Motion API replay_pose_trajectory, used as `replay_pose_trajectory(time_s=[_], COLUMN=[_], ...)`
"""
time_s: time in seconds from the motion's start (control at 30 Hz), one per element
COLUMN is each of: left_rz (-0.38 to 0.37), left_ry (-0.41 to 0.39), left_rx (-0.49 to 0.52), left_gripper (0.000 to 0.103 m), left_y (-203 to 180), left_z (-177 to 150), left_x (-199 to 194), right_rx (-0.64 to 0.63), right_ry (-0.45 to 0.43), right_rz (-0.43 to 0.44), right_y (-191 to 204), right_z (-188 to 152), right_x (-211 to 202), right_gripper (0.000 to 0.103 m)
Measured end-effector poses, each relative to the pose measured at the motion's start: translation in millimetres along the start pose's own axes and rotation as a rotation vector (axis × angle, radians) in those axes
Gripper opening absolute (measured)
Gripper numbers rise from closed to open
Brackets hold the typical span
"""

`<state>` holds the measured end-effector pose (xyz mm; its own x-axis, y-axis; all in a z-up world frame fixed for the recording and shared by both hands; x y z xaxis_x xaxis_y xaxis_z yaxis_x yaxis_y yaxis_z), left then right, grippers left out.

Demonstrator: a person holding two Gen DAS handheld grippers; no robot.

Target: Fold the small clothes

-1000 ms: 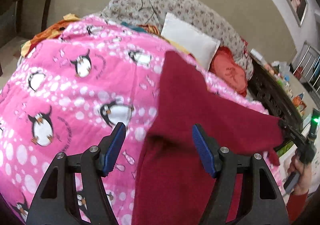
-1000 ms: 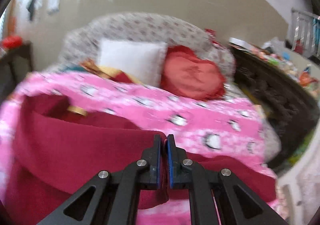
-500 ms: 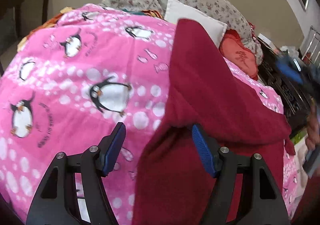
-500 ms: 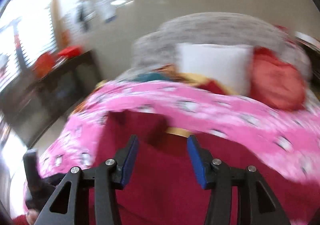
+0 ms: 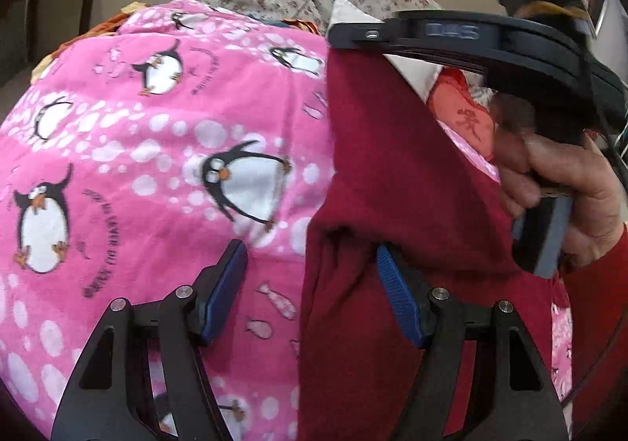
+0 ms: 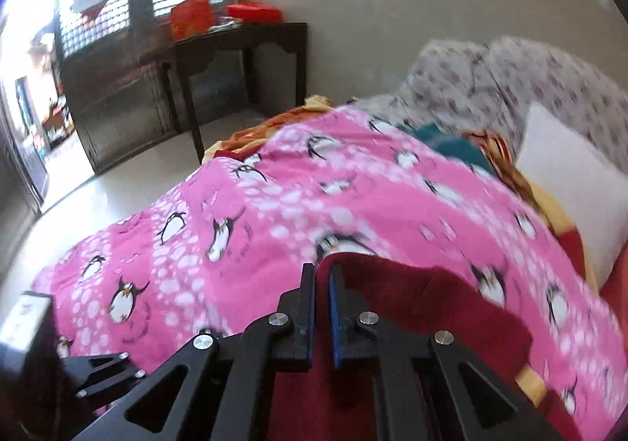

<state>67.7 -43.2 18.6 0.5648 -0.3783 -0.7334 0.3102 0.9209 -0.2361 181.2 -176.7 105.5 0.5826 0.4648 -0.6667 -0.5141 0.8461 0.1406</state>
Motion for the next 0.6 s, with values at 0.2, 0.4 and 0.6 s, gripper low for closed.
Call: replay_pose_trajectory(time_s=[0.2,0.4,0.6], left_rz=[-0.027,-0.061,0.045], left_ry=[-0.012,-0.155,-0.048], left_rx=[-0.031,-0.076,-0.063], left_gripper=[0.069,0.069,0.069], left_y=[13,17,3], left_z=[3,10,15], left_x=[-7,-33,8], right_rx=[0.112,0.161,0.200], right_ry=[-0.051,-0.178,0.018], right_rz=[-0.032,-0.083,-0.260], right_y=[-20,-12,-26], right_z=[-10,-44,-75], right_x=[-5,-87,-37], right_gripper=[0.034,0.039,0.031])
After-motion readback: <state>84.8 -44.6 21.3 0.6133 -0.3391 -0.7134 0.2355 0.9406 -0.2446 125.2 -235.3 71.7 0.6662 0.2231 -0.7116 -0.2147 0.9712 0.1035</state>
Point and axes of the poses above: each gripper's, at about its wrist camera, not at the fingertips, and x roughly the way its jaws point, y to its left, z to its top, the point moved 1 cm from there along x, roughly the way its jaws point, and after that the axes turned 14 degrees about z, right-handed, at the moved point
